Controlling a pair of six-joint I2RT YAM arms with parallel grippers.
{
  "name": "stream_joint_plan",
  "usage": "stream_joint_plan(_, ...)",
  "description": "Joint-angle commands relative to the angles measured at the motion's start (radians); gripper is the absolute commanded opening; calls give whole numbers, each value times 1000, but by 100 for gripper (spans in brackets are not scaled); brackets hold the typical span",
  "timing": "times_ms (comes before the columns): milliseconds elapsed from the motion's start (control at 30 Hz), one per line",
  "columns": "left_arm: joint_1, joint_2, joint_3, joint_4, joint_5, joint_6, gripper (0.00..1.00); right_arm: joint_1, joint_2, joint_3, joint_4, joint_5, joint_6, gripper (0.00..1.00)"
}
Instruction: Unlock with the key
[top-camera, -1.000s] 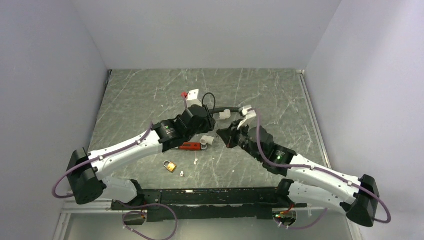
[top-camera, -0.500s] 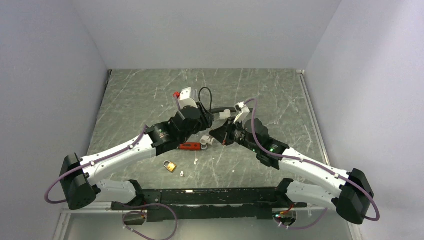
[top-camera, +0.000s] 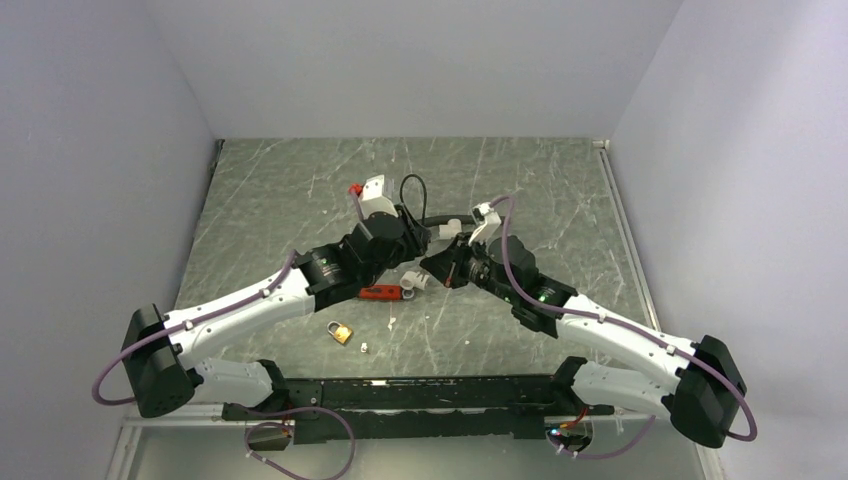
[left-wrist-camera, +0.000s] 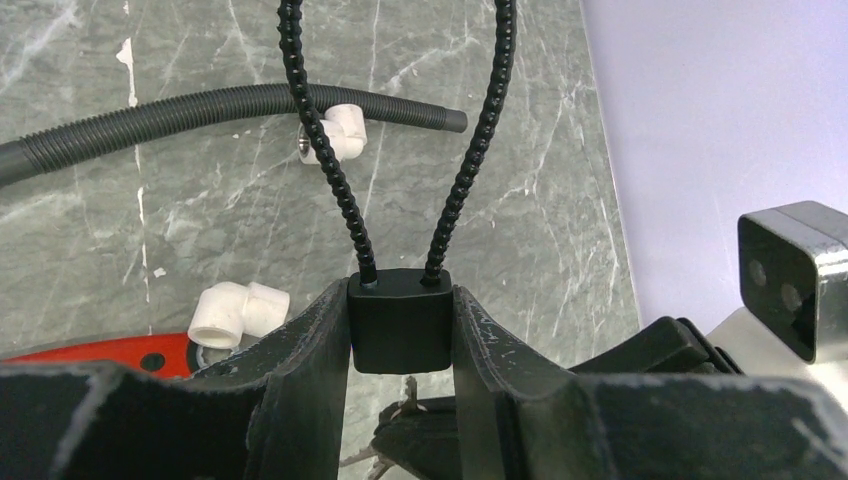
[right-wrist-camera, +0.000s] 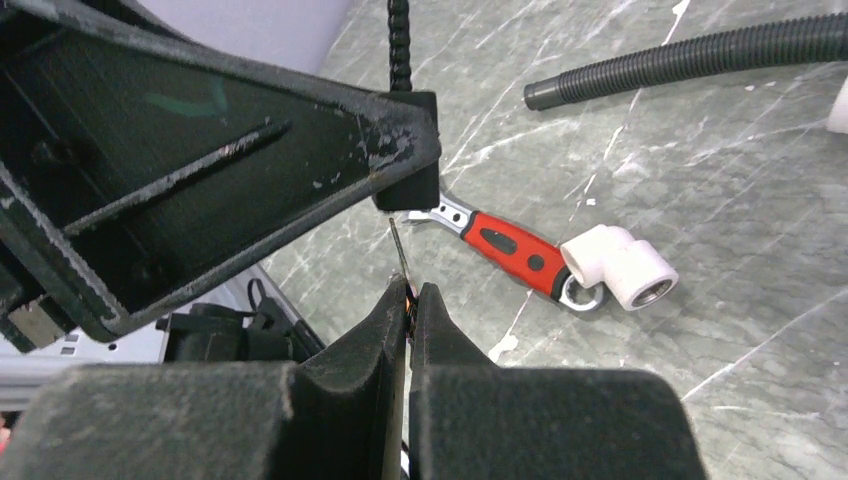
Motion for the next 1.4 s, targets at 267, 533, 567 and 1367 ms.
stream_joint_plan(267,-32,20,19,81,-11,7,0,-48,8,48,29,2,25,0)
stream_joint_plan(533,-35,19,12,87,-15,11,0,-57,4,39,43,1,37,0)
stream_joint_plan(567,-37,19,11,90,-15,11,0,-58,5,40,45,-1,41,0)
stream_joint_plan(1367,-102,36,-10,138,-72,73,0,-115,43,72,75,-112,94,0)
